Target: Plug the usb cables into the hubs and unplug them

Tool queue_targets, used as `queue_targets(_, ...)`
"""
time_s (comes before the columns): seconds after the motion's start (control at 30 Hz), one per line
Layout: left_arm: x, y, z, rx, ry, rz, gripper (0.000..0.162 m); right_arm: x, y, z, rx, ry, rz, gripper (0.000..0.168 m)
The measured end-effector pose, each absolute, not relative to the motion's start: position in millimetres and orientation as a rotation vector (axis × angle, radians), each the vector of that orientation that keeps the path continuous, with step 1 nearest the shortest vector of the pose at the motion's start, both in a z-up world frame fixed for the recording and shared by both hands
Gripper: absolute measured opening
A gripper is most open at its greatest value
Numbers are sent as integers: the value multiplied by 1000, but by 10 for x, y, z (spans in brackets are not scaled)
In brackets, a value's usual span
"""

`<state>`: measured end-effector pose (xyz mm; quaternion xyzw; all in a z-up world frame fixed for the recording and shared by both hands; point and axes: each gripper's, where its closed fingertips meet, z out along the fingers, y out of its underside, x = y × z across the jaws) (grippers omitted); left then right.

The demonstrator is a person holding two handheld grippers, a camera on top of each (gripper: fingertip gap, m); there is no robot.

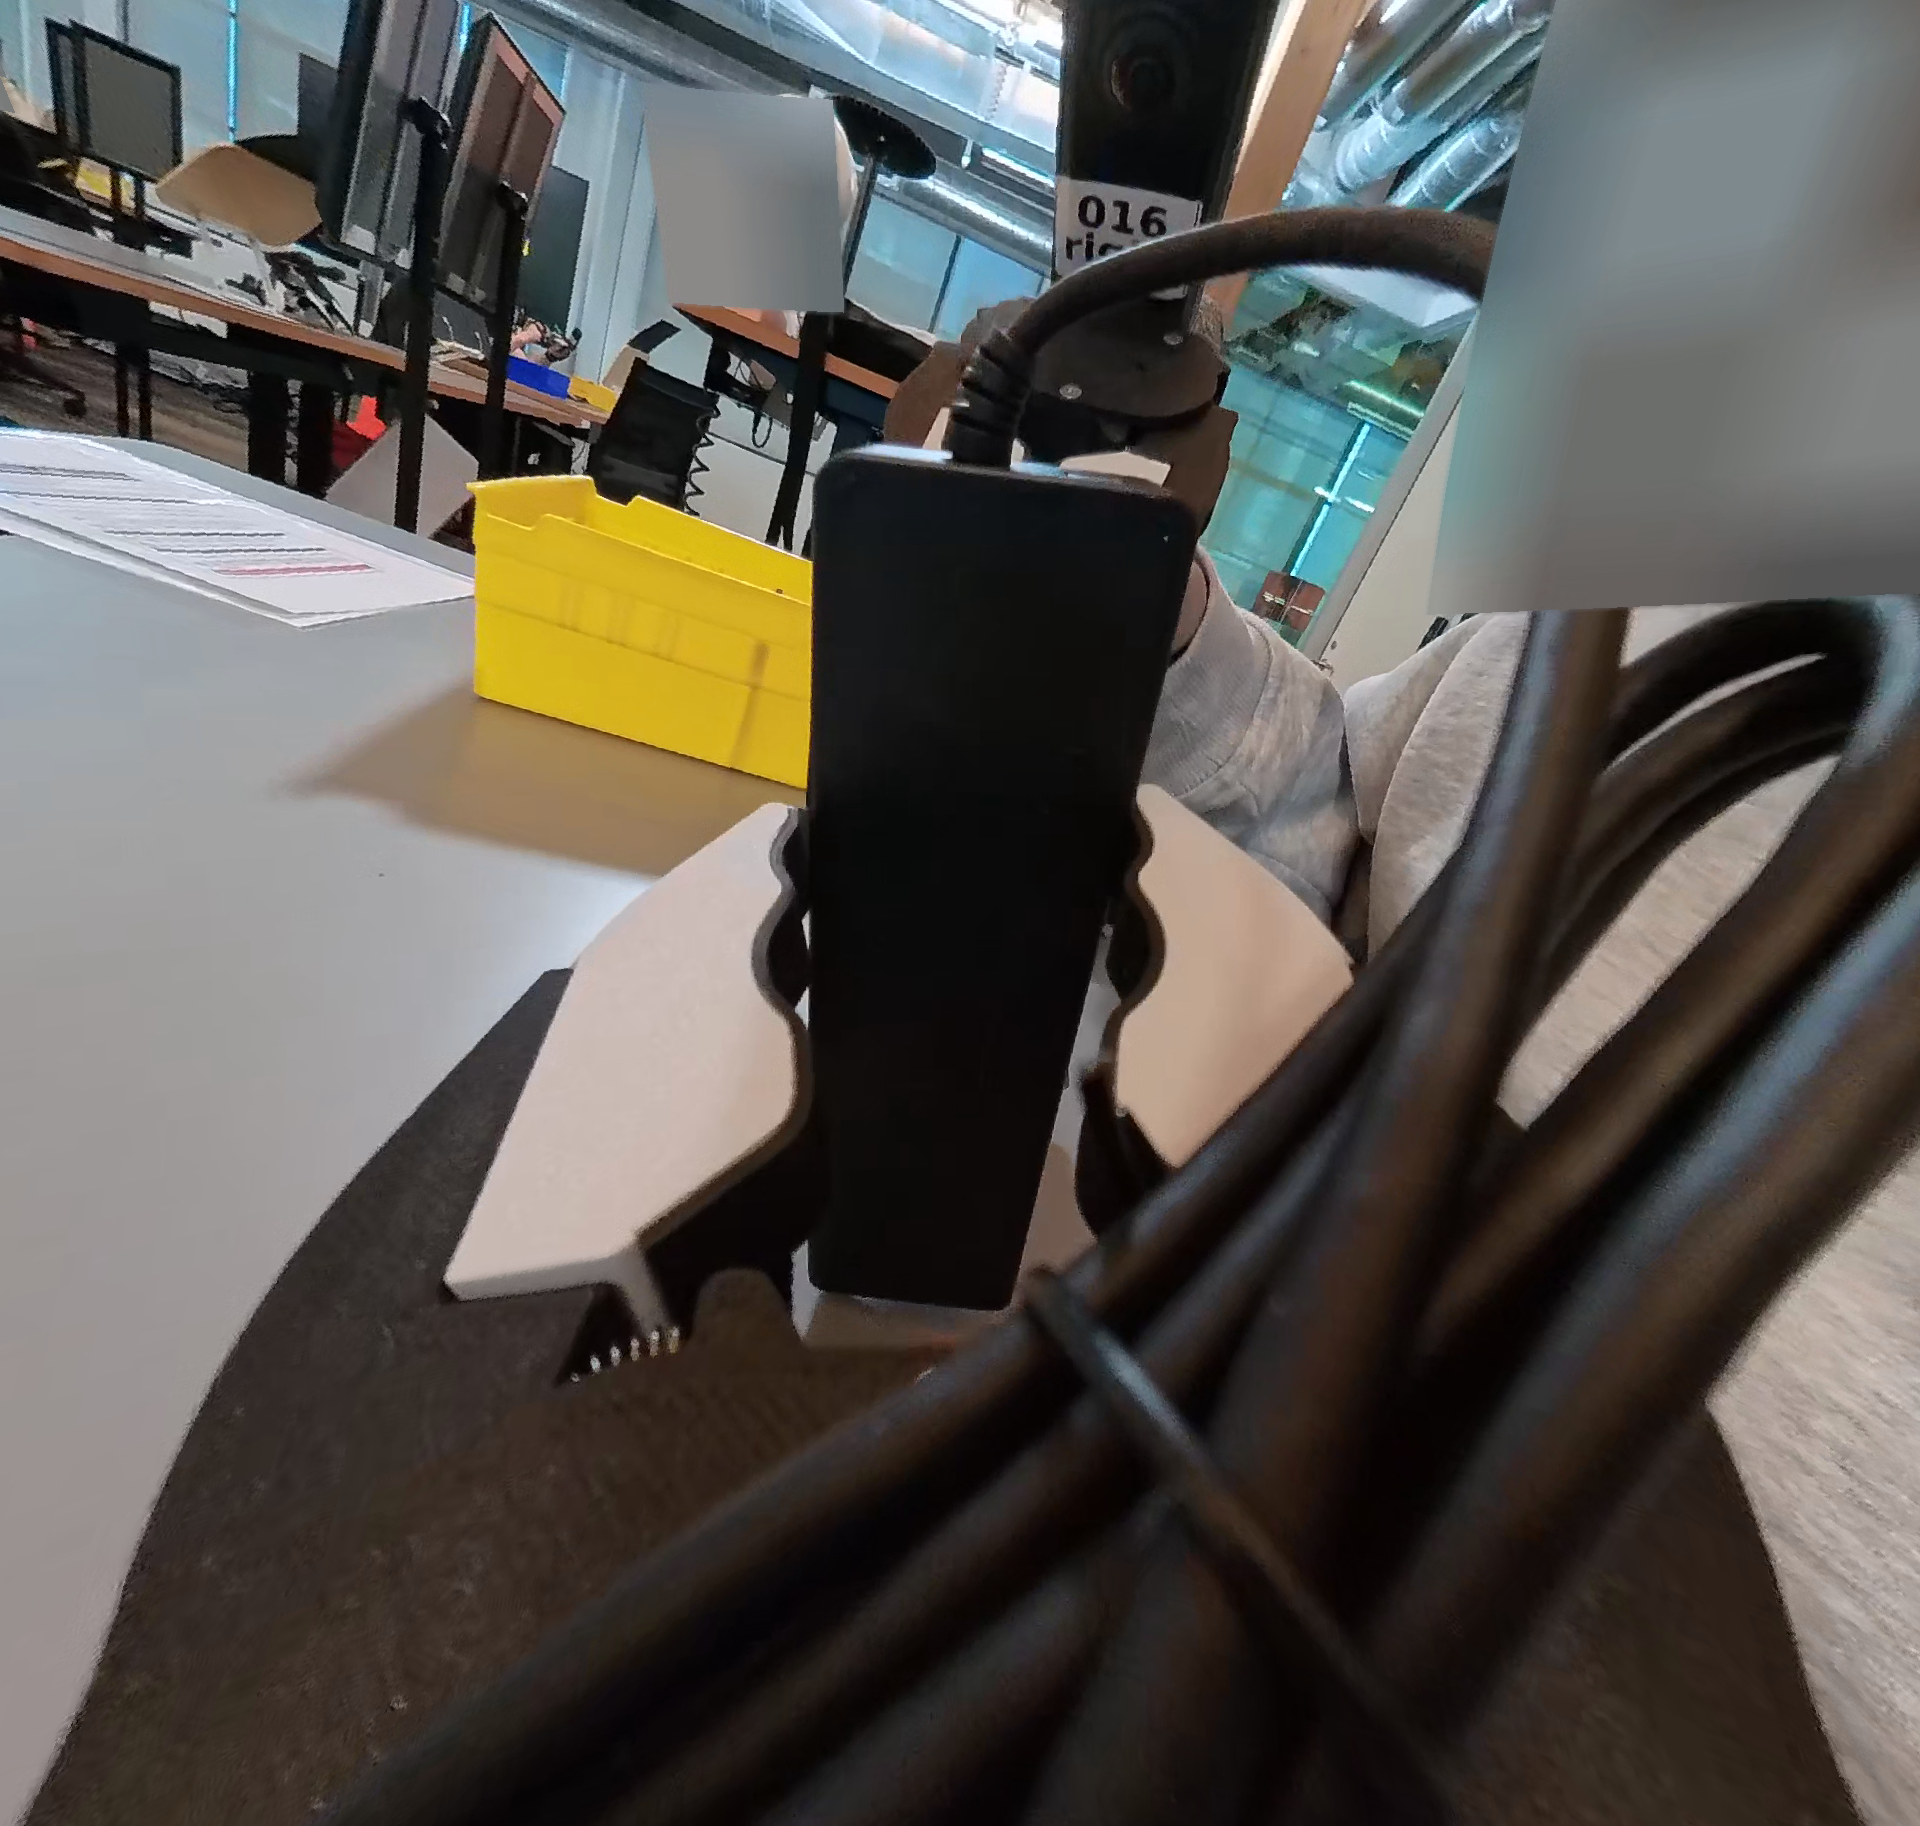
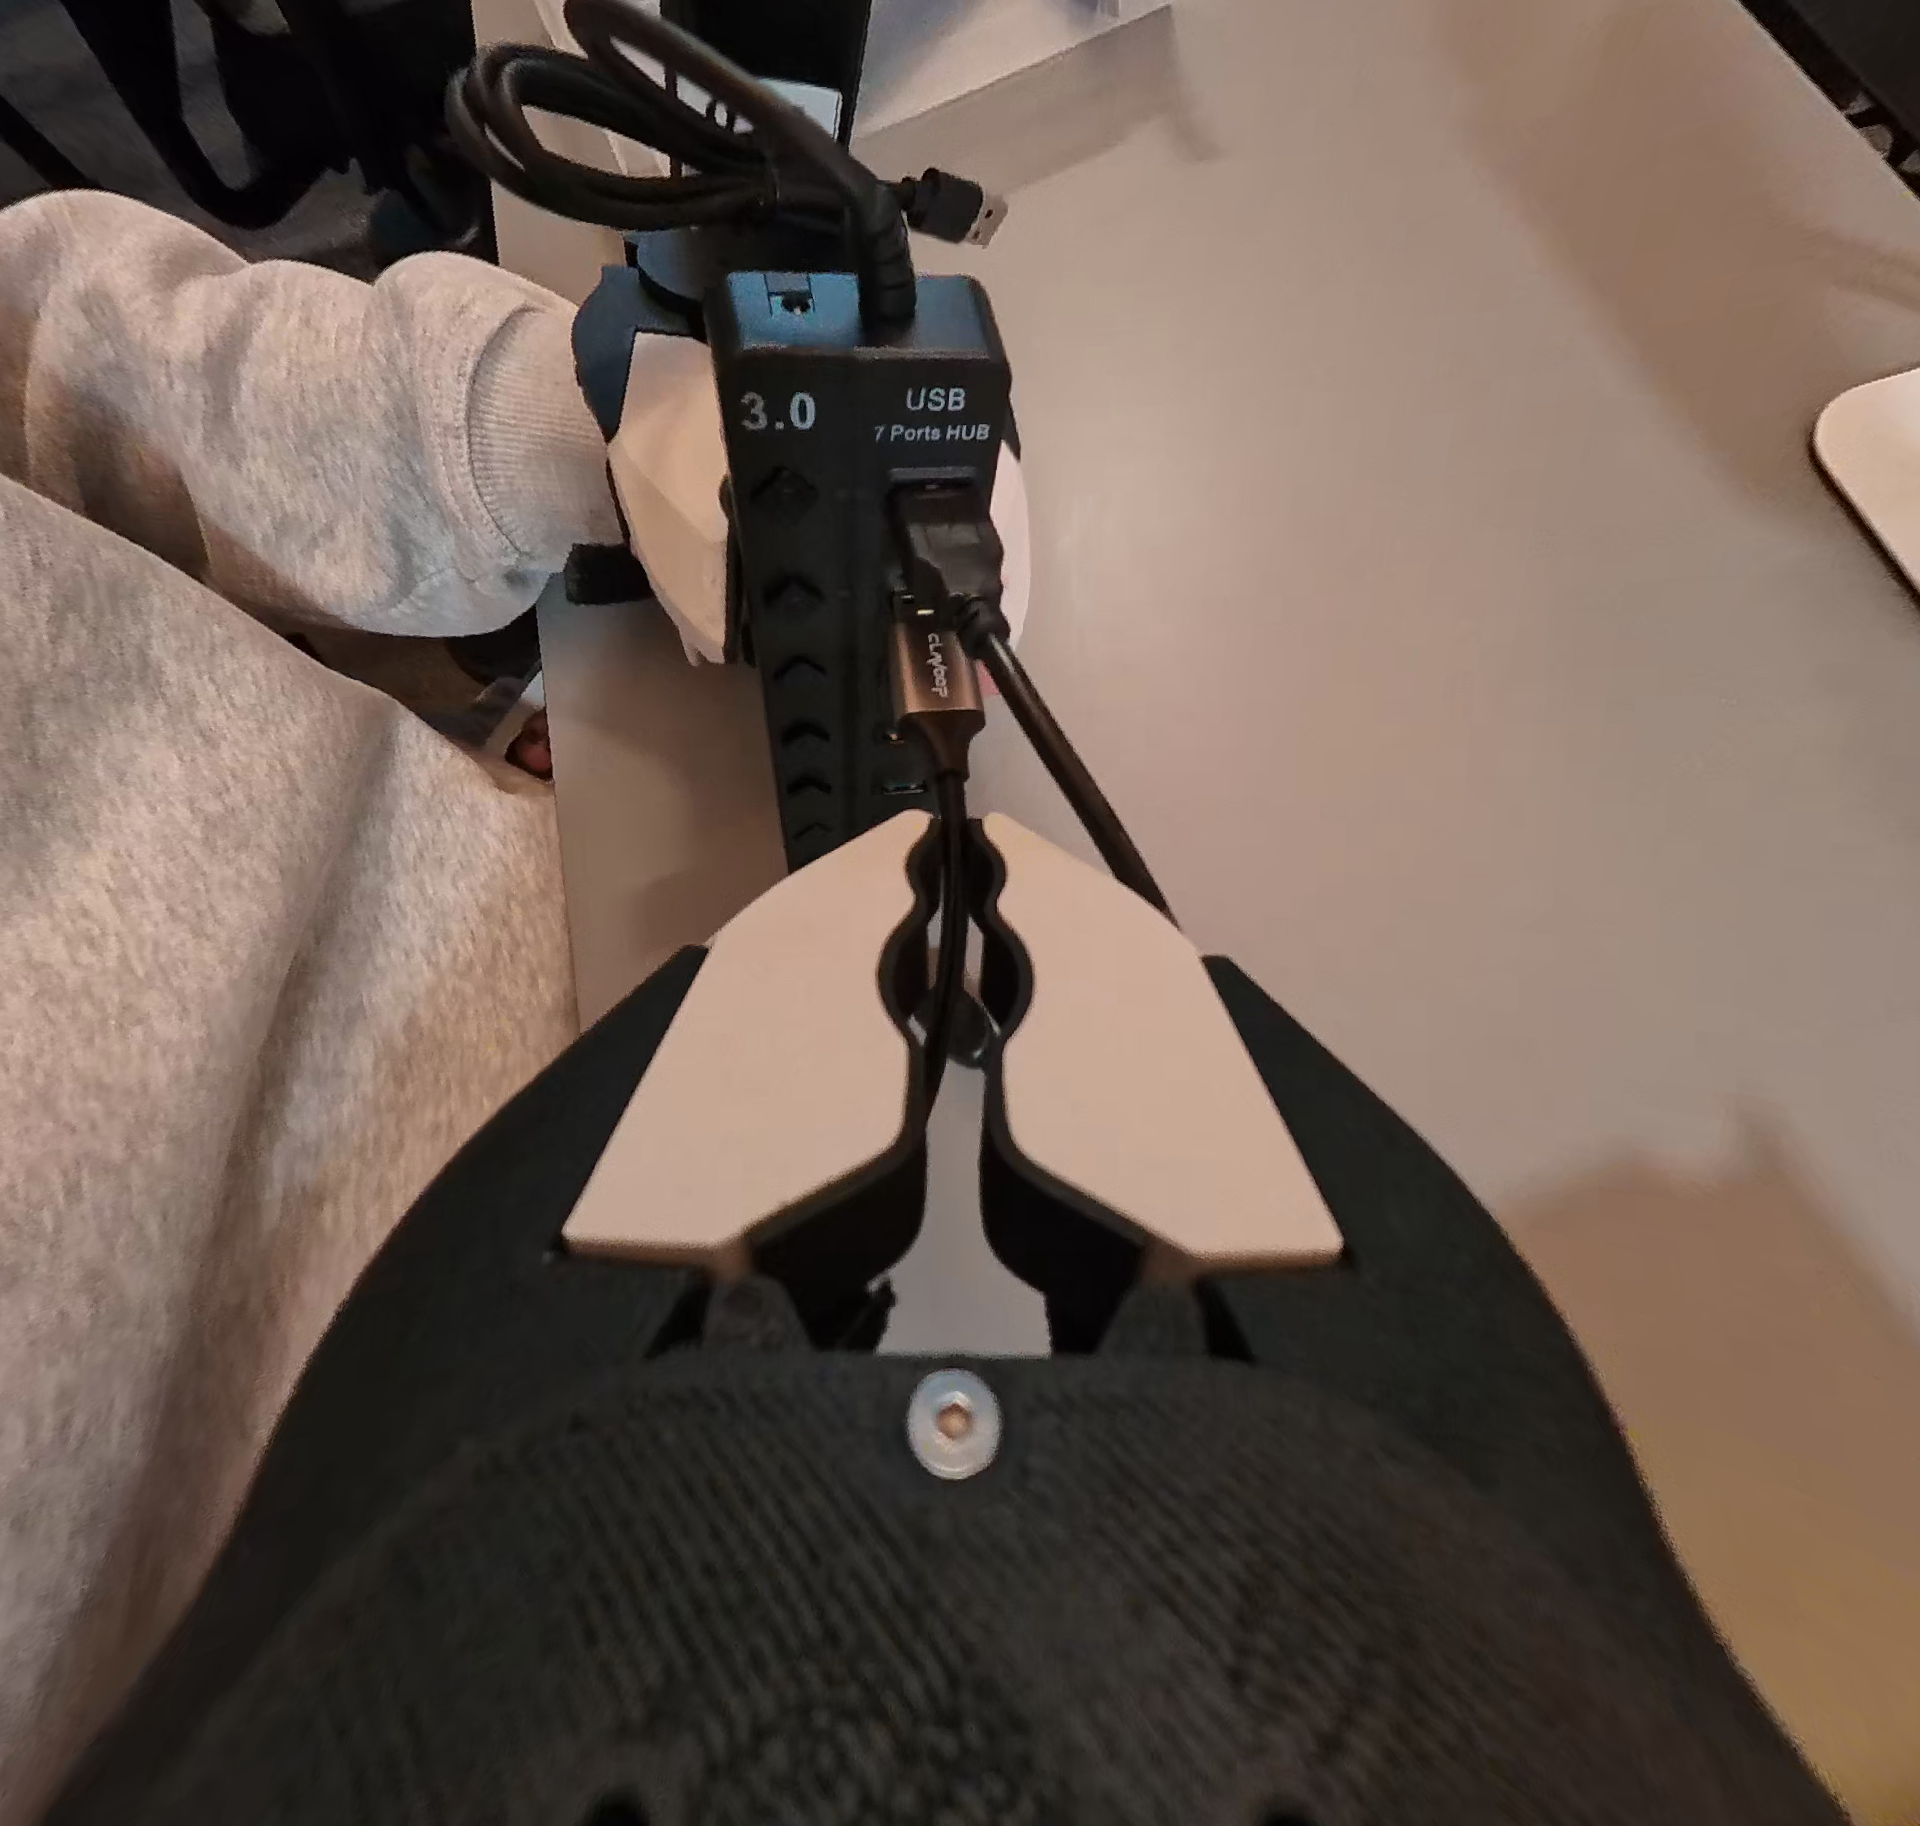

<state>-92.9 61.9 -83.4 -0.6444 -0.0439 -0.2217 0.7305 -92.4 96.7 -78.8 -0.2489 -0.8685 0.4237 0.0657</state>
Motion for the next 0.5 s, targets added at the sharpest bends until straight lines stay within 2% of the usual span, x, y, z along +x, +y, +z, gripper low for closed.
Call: queue_targets(0.5,-1004,641,-833,-1391,-152,-478,58,-1147,976,-703,-885,-2398,1444,7)
